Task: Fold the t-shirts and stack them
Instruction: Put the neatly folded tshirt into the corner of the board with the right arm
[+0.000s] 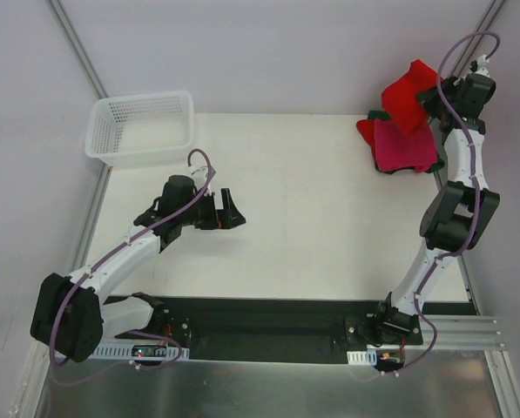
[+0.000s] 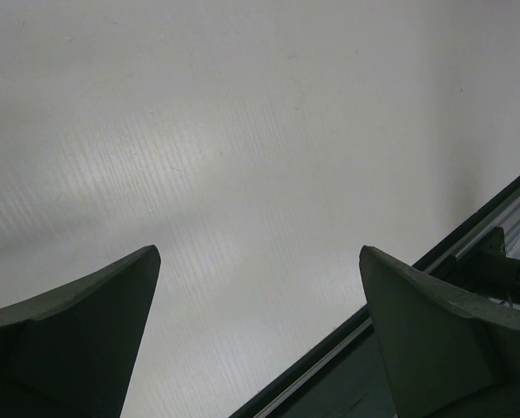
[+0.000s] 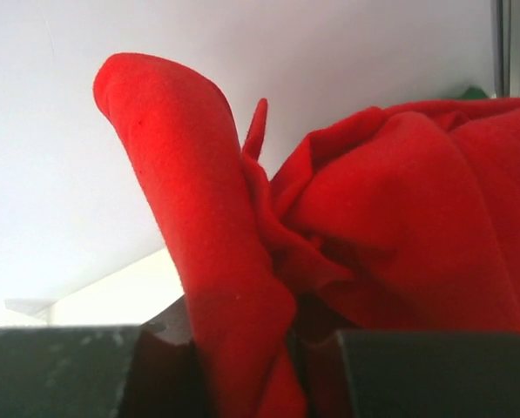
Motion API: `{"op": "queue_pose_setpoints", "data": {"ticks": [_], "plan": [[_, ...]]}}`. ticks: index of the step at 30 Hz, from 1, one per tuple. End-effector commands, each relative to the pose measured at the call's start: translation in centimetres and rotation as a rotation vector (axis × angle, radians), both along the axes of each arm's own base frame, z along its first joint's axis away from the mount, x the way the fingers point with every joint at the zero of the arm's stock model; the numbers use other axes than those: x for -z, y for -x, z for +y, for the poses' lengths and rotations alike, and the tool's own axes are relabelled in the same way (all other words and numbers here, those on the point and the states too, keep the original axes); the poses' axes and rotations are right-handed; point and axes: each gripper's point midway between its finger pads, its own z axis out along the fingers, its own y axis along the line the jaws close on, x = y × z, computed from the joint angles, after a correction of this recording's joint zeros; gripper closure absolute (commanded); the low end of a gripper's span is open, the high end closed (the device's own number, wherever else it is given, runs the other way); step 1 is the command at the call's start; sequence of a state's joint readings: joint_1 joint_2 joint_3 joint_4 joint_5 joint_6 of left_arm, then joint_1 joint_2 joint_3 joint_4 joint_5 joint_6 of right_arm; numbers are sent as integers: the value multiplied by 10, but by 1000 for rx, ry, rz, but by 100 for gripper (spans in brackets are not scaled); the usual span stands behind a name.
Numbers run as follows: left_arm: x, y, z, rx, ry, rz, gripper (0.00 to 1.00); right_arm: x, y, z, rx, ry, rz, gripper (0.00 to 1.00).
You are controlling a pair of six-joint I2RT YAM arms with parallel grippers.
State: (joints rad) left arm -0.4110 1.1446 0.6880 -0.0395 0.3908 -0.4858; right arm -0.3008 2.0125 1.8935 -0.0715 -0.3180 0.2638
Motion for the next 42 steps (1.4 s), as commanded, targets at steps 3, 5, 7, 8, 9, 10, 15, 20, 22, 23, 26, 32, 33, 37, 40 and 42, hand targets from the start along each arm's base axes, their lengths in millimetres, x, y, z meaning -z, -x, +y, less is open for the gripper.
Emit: {"op": "queue_pose_setpoints", "data": {"ticks": [3, 5, 7, 8, 9, 10, 15, 20, 22, 23, 26, 32, 33, 37, 40, 42], "plan": [[3, -11, 3, -13, -3, -13, 1, 8, -37, -18, 33, -39, -96, 99], [7, -11, 3, -12, -4, 2, 1, 24, -44, -21, 32, -64, -92, 99], [13, -13, 4, -14, -10, 23, 1, 51, -49, -18, 28, -111, -68, 99], [15, -13, 3, -11, -9, 31, 1, 58, -50, -16, 25, -124, -63, 99], [18, -15, 3, -13, -13, 44, 1, 64, -50, -16, 30, -139, -64, 99], [16, -20, 2, -12, -3, 28, 1, 80, -46, -14, 31, -154, -38, 99], [15, -26, -3, 1, 9, 33, 1, 104, -30, -8, 44, -167, -3, 99], [12, -27, -5, 2, 21, 28, 1, 108, -13, -4, 48, -157, 18, 99], [12, -26, -5, 2, 22, 30, 1, 108, -10, -4, 52, -150, 22, 86], [11, -26, -5, 0, 24, 25, 1, 104, -8, -4, 51, -141, 18, 76], [8, -24, -4, 2, 28, 18, 1, 99, -5, -7, 60, -119, 21, 59], [4, -22, -3, -3, 38, 9, 1, 67, 2, -11, 78, -68, -8, 52], [5, -21, -3, -5, 39, 9, 1, 65, 4, -11, 76, -60, -7, 52], [3, -18, -2, -9, 44, 3, 1, 47, 23, -11, 94, -20, -21, 50], [2, -16, -2, -6, 50, -2, 1, 39, 39, -10, 105, 0, -17, 50], [1, -15, -2, -3, 50, -5, 1, 34, 48, -8, 114, 15, -17, 50]]}}
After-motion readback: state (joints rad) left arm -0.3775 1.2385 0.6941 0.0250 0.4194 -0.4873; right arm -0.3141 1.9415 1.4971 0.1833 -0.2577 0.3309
